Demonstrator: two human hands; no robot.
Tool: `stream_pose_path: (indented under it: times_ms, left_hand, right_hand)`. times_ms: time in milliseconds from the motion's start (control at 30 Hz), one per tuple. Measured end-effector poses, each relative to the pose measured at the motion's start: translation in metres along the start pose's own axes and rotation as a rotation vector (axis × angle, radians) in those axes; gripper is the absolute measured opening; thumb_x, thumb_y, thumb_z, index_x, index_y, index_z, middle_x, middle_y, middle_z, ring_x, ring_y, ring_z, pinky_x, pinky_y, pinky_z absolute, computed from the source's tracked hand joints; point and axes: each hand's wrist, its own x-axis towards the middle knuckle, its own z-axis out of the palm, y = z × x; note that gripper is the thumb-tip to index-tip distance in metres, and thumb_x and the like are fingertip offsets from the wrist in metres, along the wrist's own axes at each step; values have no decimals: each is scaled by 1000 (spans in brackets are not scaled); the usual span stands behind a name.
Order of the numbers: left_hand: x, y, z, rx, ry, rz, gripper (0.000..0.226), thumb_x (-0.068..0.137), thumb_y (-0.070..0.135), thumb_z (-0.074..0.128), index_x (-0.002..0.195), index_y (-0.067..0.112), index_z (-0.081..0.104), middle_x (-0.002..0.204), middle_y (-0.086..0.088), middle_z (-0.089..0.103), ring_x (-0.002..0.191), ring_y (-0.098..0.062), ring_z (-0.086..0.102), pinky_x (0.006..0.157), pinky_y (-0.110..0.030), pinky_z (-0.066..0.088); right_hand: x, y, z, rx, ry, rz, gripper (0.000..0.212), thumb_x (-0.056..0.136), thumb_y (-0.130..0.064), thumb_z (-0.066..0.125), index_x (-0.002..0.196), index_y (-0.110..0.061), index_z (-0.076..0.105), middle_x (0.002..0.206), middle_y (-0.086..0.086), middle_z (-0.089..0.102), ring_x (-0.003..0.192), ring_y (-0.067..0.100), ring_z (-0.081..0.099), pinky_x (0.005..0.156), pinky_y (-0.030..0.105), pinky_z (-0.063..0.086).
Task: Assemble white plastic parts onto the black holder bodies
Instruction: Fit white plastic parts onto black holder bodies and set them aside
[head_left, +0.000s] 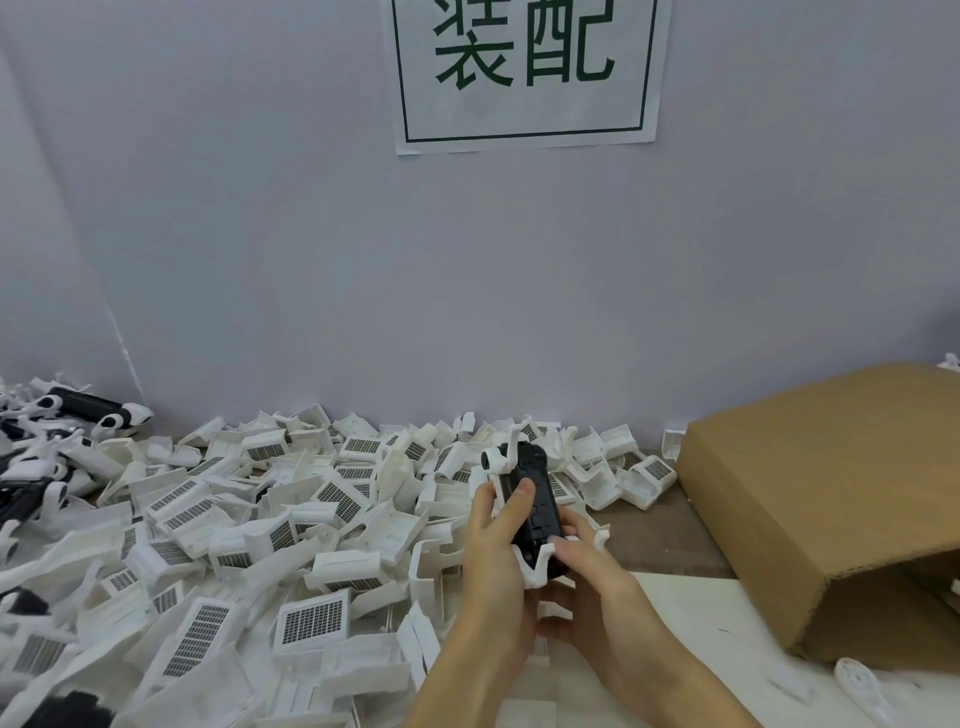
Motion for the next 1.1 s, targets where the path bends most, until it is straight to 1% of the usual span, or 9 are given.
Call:
stream_pose_path:
  times_ms: [133, 367, 533, 633, 767, 867, 933, 1033, 1100]
  left_hand:
    - [1, -2, 1, -13, 29, -11, 19, 95, 22, 62, 111, 12, 66, 91, -18, 68, 85, -36, 64, 81, -48, 47]
    - [0, -3, 0, -18, 38, -24, 18, 94, 26, 62, 106, 12, 65, 83, -13, 68, 75, -31, 65, 64, -37, 50]
    - [-1, 0, 1, -48, 41, -49, 21, 92, 26, 64, 103, 9, 63, 86, -17, 66, 73, -31, 64, 64, -37, 51]
    - [-1, 0, 1, -53, 26, -42, 22, 92, 25, 64, 107, 9, 63, 88, -19, 66, 74, -31, 64, 66, -39, 51]
    - [0, -2, 2, -36, 3, -26, 19, 95, 22, 62, 110, 11, 64, 87, -16, 69, 71, -29, 67, 69, -40, 52]
    - [-1, -1, 1, -36, -2, -35, 15, 95, 24, 62, 106, 14, 65, 83, -11, 70, 69, -27, 68, 67, -40, 53]
    - [-1, -1, 1, -32, 2, -35, 14, 96, 24, 62, 105, 14, 65, 82, -11, 70, 71, -28, 67, 68, -40, 52]
    - [-1, -1, 1, -27, 13, -31, 13, 96, 23, 61, 104, 13, 64, 82, -11, 68, 72, -28, 65, 69, -40, 50]
    - [0, -2, 2, -25, 19, -36, 15, 96, 23, 61, 106, 12, 63, 82, -12, 68, 73, -30, 64, 68, -40, 50]
  right_hand:
    - [0, -1, 2, 7, 18, 11, 33, 100, -13, 49, 125, -31, 59, 98, 2, 76, 81, 18, 67, 68, 36, 49]
    - [-1, -2, 1, 29, -18, 22, 38, 94, -11, 48, 124, -31, 62, 99, 0, 75, 75, 12, 69, 61, 31, 50]
    - [-2, -2, -2, -9, -59, 7, 56, 68, -22, 55, 123, -31, 61, 107, 3, 75, 79, 13, 71, 60, 30, 53]
    - [0, -1, -2, -21, -34, 12, 51, 74, -19, 56, 122, -34, 61, 112, 5, 74, 86, 17, 70, 64, 33, 53]
    - [0, -2, 1, -94, 22, -5, 39, 82, -24, 56, 113, -45, 62, 105, 0, 75, 82, 12, 69, 63, 30, 51]
    - [0, 0, 1, -155, 56, -11, 35, 91, -26, 53, 115, -51, 58, 107, -2, 75, 91, 17, 67, 67, 33, 50]
    - [-1, -1, 1, -140, 42, -8, 35, 91, -27, 54, 118, -50, 58, 109, -1, 74, 94, 19, 67, 71, 35, 51]
    - [-2, -3, 3, -94, 29, -7, 44, 77, -40, 58, 120, -43, 61, 106, -2, 75, 86, 14, 68, 67, 33, 50]
    - [-1, -2, 2, -92, 34, -15, 40, 84, -32, 60, 123, -39, 60, 104, -2, 76, 85, 14, 70, 67, 34, 51]
